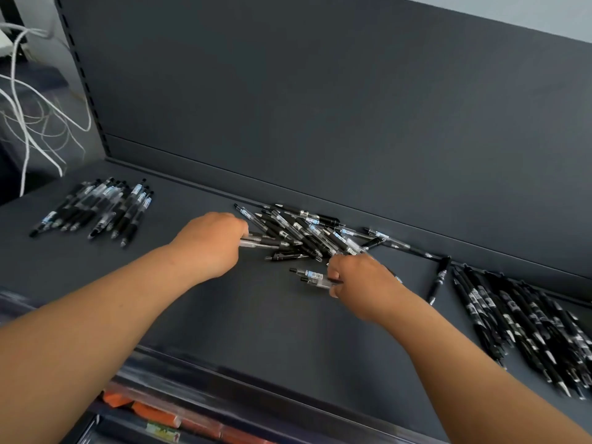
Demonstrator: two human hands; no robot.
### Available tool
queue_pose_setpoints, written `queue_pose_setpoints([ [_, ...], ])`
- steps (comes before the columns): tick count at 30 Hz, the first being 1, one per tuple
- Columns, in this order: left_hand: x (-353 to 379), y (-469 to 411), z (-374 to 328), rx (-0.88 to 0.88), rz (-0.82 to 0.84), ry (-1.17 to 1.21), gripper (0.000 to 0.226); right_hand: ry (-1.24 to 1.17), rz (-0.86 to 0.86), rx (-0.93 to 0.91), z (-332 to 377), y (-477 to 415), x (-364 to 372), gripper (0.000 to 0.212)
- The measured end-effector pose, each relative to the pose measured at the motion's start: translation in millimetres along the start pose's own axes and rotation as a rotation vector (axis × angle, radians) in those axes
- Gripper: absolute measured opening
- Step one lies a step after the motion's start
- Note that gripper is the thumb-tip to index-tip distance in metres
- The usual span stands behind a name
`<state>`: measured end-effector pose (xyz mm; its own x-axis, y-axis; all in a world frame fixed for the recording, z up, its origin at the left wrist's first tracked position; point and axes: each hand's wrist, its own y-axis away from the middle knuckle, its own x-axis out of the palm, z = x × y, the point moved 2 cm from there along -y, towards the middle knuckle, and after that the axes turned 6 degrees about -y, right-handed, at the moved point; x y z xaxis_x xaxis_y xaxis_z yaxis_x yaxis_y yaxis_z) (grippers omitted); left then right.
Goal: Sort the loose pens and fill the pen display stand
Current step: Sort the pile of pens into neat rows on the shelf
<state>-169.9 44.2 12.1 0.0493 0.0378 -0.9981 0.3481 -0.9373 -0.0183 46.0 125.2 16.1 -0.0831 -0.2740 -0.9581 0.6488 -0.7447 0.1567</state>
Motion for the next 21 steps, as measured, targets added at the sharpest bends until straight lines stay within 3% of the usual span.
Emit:
queue_pose_setpoints([
  [4,-24.3,2.2,10.6,-0.038,0.077,0.072,0.026,-0.213,0.036,0.011,6.8,-7.8,-15.6,0.013],
  [7,-40.1,6.4,26.8,-0.078,0.110,0.262,0.020,-0.482,0.032,0.006,17.4,-14.5,-24.0,0.010],
  [14,-43.4,15.1,90.8,-0.356,-0.020,0.638,0.012,-1.060,0.096,0.034,76.5,-48.3,-15.0,0.009],
  [21,-35.2,22.1,154.6,-0.539,-0.123,0.527,0.014,-1.232,0.145,0.088,159.9,-104.5,14.4,0.012],
])
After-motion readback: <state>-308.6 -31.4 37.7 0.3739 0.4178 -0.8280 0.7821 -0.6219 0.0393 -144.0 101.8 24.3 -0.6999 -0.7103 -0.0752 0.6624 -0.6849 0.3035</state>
